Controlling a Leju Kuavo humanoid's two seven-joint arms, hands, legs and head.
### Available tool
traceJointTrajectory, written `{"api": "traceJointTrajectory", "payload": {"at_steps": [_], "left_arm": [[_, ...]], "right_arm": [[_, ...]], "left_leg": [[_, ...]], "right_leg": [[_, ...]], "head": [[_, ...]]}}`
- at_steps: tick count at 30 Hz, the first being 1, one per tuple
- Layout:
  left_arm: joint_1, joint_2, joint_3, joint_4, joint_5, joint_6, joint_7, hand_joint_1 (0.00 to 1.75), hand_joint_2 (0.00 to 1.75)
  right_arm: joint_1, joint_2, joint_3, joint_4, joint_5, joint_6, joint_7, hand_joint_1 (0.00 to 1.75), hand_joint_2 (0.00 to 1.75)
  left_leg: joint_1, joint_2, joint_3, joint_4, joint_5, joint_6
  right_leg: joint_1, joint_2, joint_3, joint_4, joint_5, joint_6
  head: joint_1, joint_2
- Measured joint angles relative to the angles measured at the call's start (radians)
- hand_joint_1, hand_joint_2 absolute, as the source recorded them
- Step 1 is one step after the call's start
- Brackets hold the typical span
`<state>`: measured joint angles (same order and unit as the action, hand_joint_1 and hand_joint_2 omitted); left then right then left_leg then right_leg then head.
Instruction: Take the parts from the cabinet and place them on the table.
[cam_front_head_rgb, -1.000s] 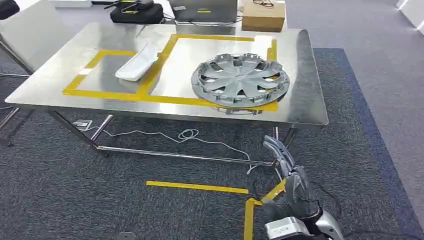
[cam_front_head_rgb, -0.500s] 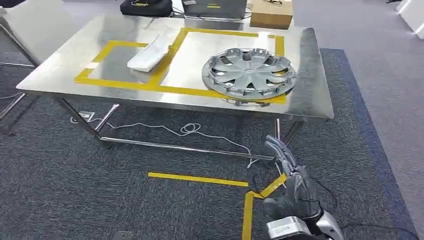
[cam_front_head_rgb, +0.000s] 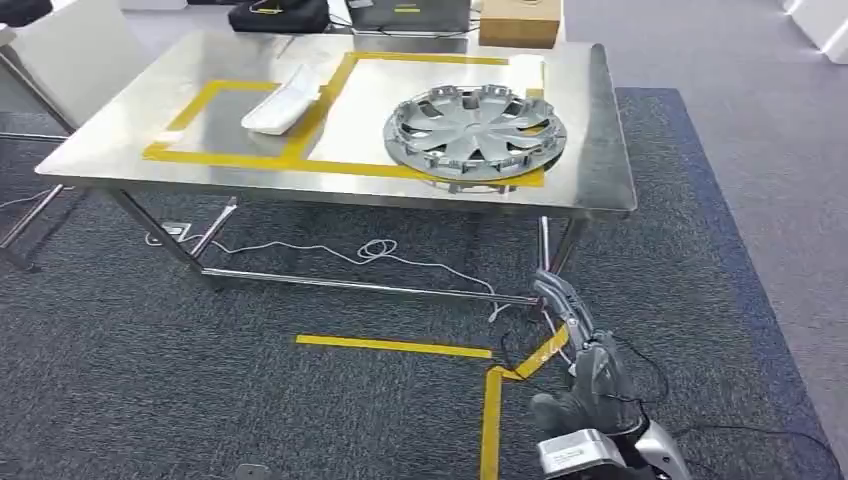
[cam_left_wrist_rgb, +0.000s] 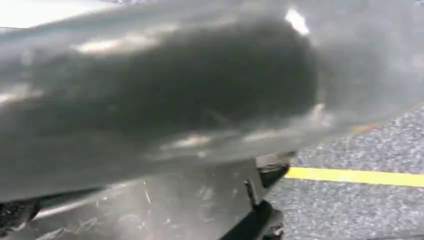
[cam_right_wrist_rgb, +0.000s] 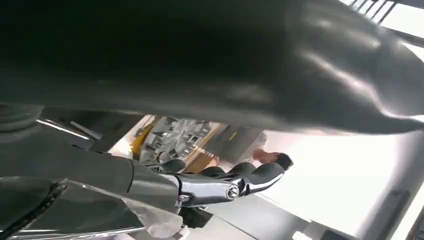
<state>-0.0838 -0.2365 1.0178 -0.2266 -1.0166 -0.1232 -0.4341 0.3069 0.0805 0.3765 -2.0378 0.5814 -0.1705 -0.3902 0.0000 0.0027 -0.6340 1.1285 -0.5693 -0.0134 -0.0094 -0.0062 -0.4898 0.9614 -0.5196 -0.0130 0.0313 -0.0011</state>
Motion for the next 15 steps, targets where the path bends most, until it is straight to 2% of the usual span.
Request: {"api": "traceJointTrajectory", "payload": {"at_steps": [1,2,3,4,5,6,7,8,11,12,13,14,15], "left_arm": [[0.0,0.0,0.0,0.0,0.0,0.0,0.0,0.0,0.0],[0.0,0.0,0.0,0.0,0.0,0.0,0.0,0.0,0.0],[0.0,0.0,0.0,0.0,0.0,0.0,0.001,0.0,0.0],[0.0,0.0,0.0,0.0,0.0,0.0,0.003,0.0,0.0],[0.001,0.0,0.0,0.0,0.0,0.0,0.003,0.0,0.0],[0.0,-0.001,0.001,0.0,0.0,0.0,0.005,0.0,0.0],[0.0,-0.001,0.001,0.0,-0.001,0.0,0.007,0.0,0.0],[-0.001,-0.002,0.001,0.0,-0.001,-0.001,0.008,0.0,0.0],[0.0,-0.003,0.003,0.0,-0.001,-0.002,0.01,0.0,0.0],[0.001,-0.004,0.006,0.0,-0.001,-0.002,0.01,0.0,0.0],[-0.001,-0.006,0.007,0.0,-0.002,-0.002,0.01,0.0,0.0],[-0.003,-0.007,0.007,0.0,-0.003,-0.002,0.01,0.0,0.0],[-0.004,-0.008,0.007,0.0,-0.004,-0.002,0.01,0.0,0.0]], "right_arm": [[0.001,0.0,-0.001,-0.001,0.0,0.004,0.0,0.0,0.0],[0.002,0.0,-0.003,-0.001,0.0,0.005,0.0,0.0,0.0],[0.003,0.0,-0.003,-0.001,0.0,0.006,0.0,0.0,0.0],[0.006,0.0,-0.005,-0.001,0.0,0.007,0.0,0.0,0.0],[0.008,0.0,-0.005,-0.001,0.0,0.008,0.001,0.0,0.0],[0.009,0.0,-0.006,-0.002,0.002,0.009,0.001,0.0,0.0],[0.009,0.0,-0.006,-0.003,0.003,0.01,0.001,0.0,0.0],[0.008,0.0,-0.006,-0.004,0.003,0.01,0.001,0.0,0.0],[0.008,0.0,-0.006,-0.004,0.007,0.011,0.002,0.0,0.0],[0.009,0.0,-0.006,-0.004,0.008,0.011,0.002,0.0,0.0],[0.009,0.0,-0.006,-0.004,0.009,0.011,0.003,0.0,0.0],[0.009,0.0,-0.006,-0.005,0.009,0.011,0.002,0.0,0.0],[0.008,0.0,-0.005,-0.005,0.01,0.011,0.003,0.0,0.0]], "left_leg": [[0.002,0.0,-0.02,0.083,-0.049,-0.004],[0.003,0.0,-0.034,0.152,-0.075,-0.006],[0.004,0.0,-0.031,0.177,-0.072,-0.007],[0.004,0.0,-0.009,0.16,-0.05,-0.007],[0.004,0.0,0.037,0.094,-0.014,-0.004],[0.004,0.0,0.097,-0.004,0.024,0.0],[0.004,-0.001,0.153,-0.101,0.048,0.007],[0.001,-0.001,0.175,-0.136,0.027,0.012],[-0.004,-0.002,0.163,-0.143,0.041,0.024],[-0.002,-0.001,0.157,-0.149,0.05,0.033],[0.005,0.005,0.153,-0.156,0.062,0.043],[0.004,0.004,0.141,-0.156,0.069,0.052],[0.004,0.005,0.132,-0.155,0.077,0.056]], "right_leg": [[0.001,0.0,-0.002,0.001,0.008,-0.001],[0.002,-0.001,-0.011,0.003,0.016,-0.001],[0.002,-0.001,-0.022,0.008,0.022,0.0],[0.003,-0.001,-0.034,0.013,0.027,0.0],[0.003,0.0,-0.044,0.02,0.03,0.002],[0.003,0.0,-0.051,0.027,0.031,0.004],[0.003,0.0,-0.056,0.033,0.031,0.005],[0.007,0.0,-0.061,0.036,0.034,0.009],[0.006,0.0,-0.07,0.038,0.052,0.03],[0.007,0.0,-0.071,0.037,0.057,0.036],[0.004,0.003,-0.077,0.048,0.037,0.04],[0.005,0.004,-0.101,0.081,-0.008,0.044],[0.004,0.004,-0.122,0.144,-0.059,0.047]], "head": [[0.0,0.0],[0.0,0.0],[0.0,0.0],[0.0,0.0],[0.0,0.0],[0.0,0.0],[0.0,0.0],[0.0,0.0],[0.002,0.0],[0.002,0.0],[0.0,0.0],[0.004,0.0],[0.006,0.0]]}}
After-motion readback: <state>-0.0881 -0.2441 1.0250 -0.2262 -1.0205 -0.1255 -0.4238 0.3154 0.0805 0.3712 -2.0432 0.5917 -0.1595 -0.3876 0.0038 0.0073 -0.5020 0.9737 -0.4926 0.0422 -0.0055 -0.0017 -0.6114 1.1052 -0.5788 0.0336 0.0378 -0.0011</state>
